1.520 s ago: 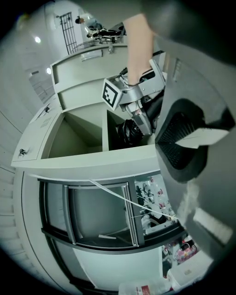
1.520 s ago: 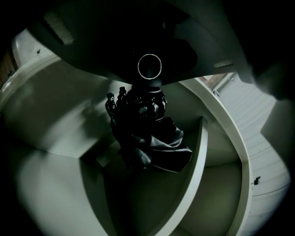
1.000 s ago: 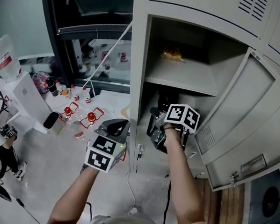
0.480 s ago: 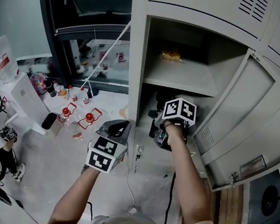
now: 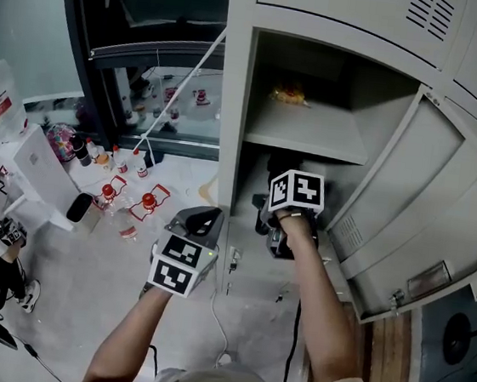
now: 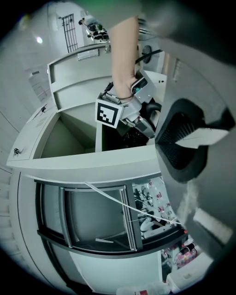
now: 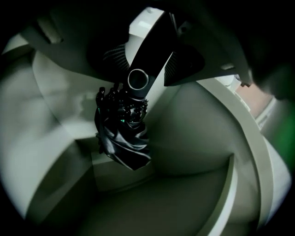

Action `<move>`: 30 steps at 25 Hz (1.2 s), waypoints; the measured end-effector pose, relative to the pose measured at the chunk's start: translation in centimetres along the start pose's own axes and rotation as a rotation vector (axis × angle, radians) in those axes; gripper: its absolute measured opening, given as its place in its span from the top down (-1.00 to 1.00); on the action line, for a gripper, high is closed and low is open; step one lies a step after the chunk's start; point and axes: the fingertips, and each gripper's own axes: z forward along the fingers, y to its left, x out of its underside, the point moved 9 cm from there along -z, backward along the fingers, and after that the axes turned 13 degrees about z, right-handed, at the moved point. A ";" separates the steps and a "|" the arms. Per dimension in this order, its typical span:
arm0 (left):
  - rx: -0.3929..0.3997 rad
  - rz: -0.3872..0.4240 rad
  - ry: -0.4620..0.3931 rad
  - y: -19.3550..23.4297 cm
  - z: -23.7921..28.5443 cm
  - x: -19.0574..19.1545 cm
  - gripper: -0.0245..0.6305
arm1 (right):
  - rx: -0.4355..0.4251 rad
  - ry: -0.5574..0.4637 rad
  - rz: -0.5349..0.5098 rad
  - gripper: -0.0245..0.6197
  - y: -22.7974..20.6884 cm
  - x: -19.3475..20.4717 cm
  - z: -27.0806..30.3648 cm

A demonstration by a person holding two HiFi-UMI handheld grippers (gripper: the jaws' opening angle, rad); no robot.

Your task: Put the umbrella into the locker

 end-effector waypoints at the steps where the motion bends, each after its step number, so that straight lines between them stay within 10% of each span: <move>1: 0.003 -0.001 -0.001 0.0 0.0 0.0 0.91 | 0.010 -0.004 -0.021 0.17 0.0 0.2 -0.1; 15: 0.051 -0.007 -0.023 -0.4 -0.8 0.3 0.91 | 0.115 -0.156 -0.152 -0.08 -1.5 1.1 -2.7; 30: 0.108 -0.034 -0.063 -0.6 -2.2 -0.4 0.91 | -0.051 -0.512 -0.042 0.04 -2.1 7.4 -8.2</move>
